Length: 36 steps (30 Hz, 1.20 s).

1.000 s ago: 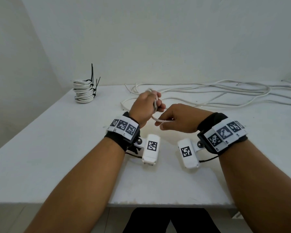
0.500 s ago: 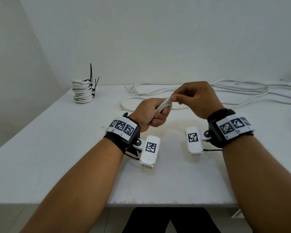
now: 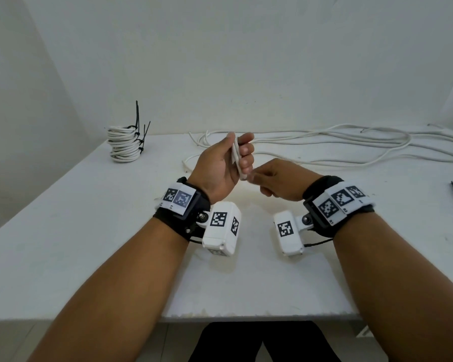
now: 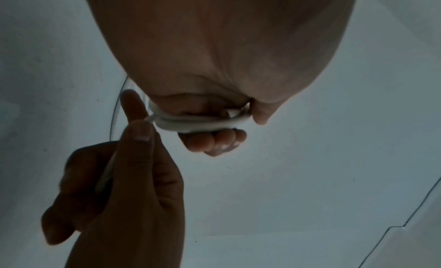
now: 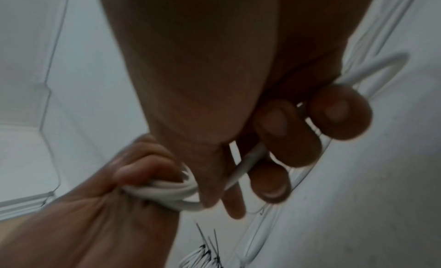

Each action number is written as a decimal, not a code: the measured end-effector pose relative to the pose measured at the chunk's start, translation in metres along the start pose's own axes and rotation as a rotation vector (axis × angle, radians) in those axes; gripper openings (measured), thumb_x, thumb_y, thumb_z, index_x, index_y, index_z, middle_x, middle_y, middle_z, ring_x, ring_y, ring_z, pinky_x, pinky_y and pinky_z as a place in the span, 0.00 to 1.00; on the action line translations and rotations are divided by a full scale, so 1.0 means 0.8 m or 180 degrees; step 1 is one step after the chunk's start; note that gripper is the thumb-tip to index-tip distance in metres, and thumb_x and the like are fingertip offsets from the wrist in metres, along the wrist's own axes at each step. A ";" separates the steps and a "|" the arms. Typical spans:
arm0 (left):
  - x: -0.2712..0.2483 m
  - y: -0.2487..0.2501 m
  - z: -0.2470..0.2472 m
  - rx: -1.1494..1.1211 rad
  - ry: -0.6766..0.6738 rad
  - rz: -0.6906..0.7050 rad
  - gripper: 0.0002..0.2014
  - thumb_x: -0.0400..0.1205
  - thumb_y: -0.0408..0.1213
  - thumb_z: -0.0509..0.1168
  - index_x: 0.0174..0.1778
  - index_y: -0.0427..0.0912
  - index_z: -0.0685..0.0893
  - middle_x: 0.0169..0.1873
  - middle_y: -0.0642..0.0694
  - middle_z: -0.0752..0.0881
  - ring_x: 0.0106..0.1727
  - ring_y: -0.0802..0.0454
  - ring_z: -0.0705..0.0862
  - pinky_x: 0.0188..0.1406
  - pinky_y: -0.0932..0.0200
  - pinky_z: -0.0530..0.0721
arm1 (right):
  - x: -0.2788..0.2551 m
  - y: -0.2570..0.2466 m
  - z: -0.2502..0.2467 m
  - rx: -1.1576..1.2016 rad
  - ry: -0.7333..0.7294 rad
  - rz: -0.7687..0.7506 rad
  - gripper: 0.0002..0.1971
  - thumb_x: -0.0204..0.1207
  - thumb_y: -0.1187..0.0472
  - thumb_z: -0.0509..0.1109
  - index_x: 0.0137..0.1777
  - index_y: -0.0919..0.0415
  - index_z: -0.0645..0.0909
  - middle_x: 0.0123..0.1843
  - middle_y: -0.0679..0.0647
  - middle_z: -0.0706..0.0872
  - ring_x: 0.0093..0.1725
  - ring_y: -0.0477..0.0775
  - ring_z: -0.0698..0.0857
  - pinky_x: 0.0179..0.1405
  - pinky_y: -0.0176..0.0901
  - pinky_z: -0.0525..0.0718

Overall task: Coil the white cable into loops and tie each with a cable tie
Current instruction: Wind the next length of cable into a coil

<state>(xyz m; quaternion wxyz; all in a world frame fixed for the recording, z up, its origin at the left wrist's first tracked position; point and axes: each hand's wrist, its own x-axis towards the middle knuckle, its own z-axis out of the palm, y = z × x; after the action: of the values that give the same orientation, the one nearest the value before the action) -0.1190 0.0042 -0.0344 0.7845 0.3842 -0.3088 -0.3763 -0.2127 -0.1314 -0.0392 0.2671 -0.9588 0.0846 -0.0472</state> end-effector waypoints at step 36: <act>-0.002 0.004 -0.010 0.0346 0.0107 0.0121 0.25 0.89 0.45 0.51 0.23 0.46 0.67 0.13 0.53 0.62 0.15 0.58 0.64 0.15 0.66 0.64 | 0.016 0.000 0.016 0.1162 0.1265 -0.0377 0.15 0.84 0.55 0.67 0.44 0.60 0.92 0.36 0.51 0.92 0.37 0.56 0.92 0.40 0.54 0.92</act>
<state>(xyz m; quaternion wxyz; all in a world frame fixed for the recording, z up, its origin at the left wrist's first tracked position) -0.1124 0.0096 -0.0363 0.7746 0.4266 -0.3228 -0.3374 -0.1984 -0.1274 -0.0496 0.4104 -0.8700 0.0691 -0.2644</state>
